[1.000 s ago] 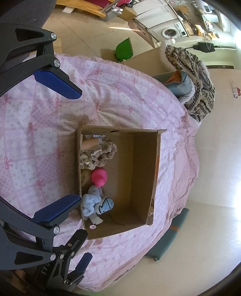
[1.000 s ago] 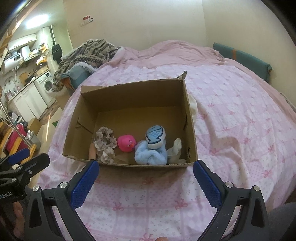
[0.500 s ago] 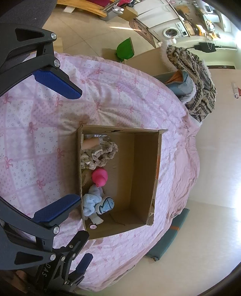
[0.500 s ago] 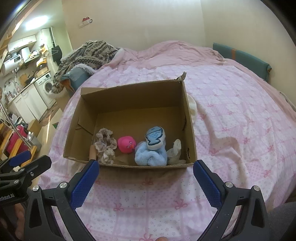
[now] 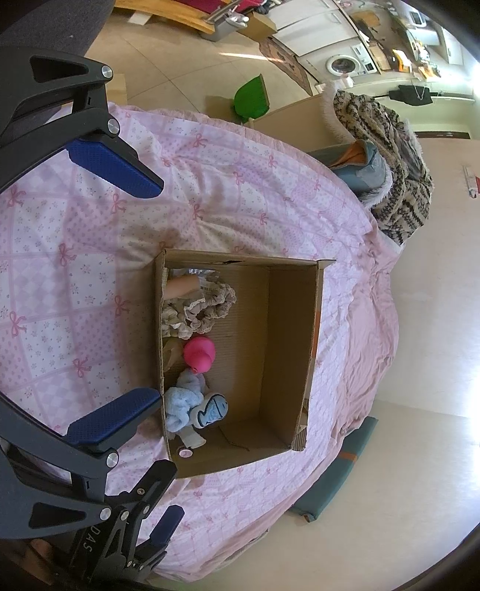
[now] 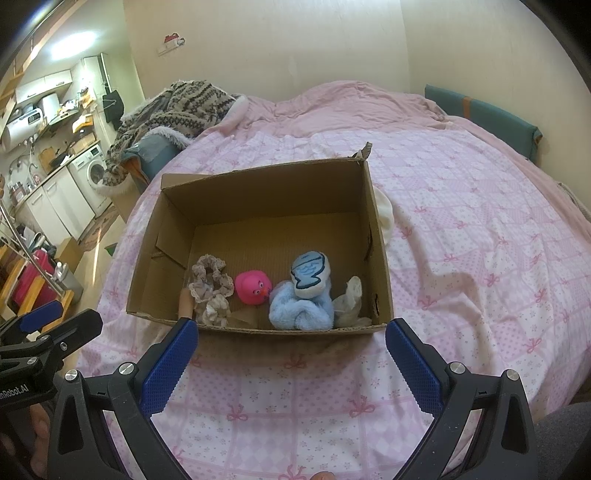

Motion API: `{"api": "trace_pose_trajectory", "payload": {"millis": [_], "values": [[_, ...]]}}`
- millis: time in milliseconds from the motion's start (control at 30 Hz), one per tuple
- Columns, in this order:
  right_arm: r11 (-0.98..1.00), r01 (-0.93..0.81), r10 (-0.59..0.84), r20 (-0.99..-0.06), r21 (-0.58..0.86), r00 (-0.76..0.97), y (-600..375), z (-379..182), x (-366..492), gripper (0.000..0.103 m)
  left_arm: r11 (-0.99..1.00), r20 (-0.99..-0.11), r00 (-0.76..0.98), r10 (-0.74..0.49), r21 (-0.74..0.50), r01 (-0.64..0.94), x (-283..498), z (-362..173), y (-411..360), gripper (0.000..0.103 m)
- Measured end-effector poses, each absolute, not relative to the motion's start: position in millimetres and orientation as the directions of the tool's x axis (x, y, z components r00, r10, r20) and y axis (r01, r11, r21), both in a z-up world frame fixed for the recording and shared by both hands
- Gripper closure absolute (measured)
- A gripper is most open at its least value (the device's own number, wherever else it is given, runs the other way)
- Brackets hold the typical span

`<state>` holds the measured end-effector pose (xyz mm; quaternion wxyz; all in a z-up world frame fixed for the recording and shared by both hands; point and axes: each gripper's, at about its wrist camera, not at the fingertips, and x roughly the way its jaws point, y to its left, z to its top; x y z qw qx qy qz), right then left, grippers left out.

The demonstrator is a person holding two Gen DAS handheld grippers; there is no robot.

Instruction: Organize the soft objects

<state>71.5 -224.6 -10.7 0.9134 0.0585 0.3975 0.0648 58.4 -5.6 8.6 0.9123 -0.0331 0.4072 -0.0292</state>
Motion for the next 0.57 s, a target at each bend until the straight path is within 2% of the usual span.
{"api": "trace_pose_trajectory", "payload": {"millis": [567], "values": [[0.984, -0.075, 0.169, -0.719, 0.161, 0.674, -223.5, -11.7, 70.1, 0.000, 0.996, -0.741, 0.667, -0.078, -0.083, 0.024, 57.9, 6.9, -7.5, 0.000]]}}
